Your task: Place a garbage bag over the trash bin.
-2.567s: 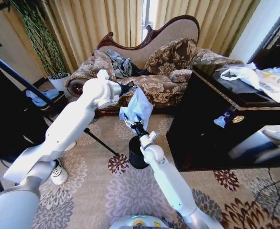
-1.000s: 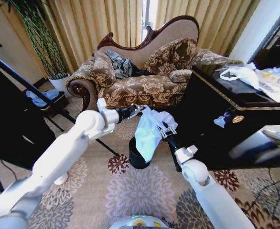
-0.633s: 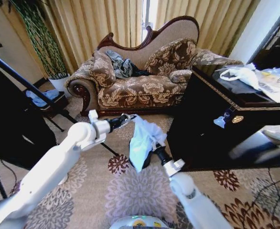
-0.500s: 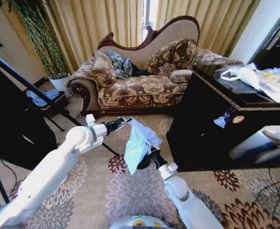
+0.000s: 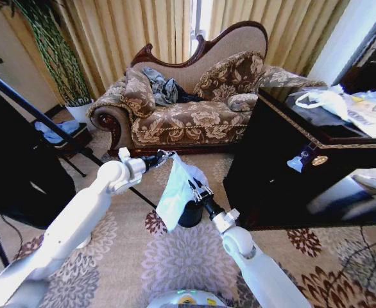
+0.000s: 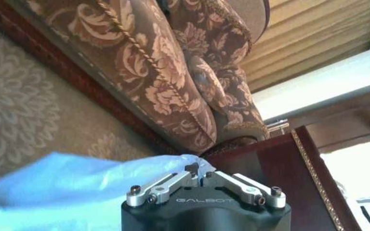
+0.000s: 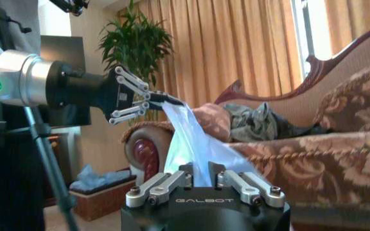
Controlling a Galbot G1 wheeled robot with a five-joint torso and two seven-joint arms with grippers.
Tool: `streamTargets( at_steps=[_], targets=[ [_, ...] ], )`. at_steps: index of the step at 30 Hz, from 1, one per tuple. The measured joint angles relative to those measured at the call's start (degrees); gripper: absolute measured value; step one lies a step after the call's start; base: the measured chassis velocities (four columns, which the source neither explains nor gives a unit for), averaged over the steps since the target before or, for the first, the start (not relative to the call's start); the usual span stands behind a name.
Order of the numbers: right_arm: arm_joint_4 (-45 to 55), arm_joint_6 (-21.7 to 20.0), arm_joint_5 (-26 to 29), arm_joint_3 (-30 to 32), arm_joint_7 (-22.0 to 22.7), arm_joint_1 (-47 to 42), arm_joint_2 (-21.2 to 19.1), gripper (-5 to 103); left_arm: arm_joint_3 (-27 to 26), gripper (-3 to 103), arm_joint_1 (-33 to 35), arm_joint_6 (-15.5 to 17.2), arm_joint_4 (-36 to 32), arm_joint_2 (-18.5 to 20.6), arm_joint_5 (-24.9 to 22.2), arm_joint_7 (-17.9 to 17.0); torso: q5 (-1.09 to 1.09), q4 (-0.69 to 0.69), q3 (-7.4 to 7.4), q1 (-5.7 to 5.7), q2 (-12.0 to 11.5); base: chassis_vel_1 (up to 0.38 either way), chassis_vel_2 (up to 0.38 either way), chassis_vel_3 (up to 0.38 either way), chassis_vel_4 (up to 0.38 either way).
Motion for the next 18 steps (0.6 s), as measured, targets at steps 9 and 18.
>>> streamTargets(
  at_steps=[9,18],
  targets=[
    [1.0,-1.6,4.3,3.3,0.3,2.5,-1.3,0,5.3,0,-5.4,-0.1,2.8,-3.0,0.1,0.3,-0.02,-0.02,0.00,0.00,0.0,0.000,0.000,0.000,0.000],
    [-4.1,-1.2,2.4,2.0,2.2,5.3,2.6,0,6.5,0,-7.0,-0.8,-0.4,-2.8,-1.1,-1.1,-0.01,0.01,0.00,0.00,0.0,0.000,0.000,0.000,0.000]
  ],
)
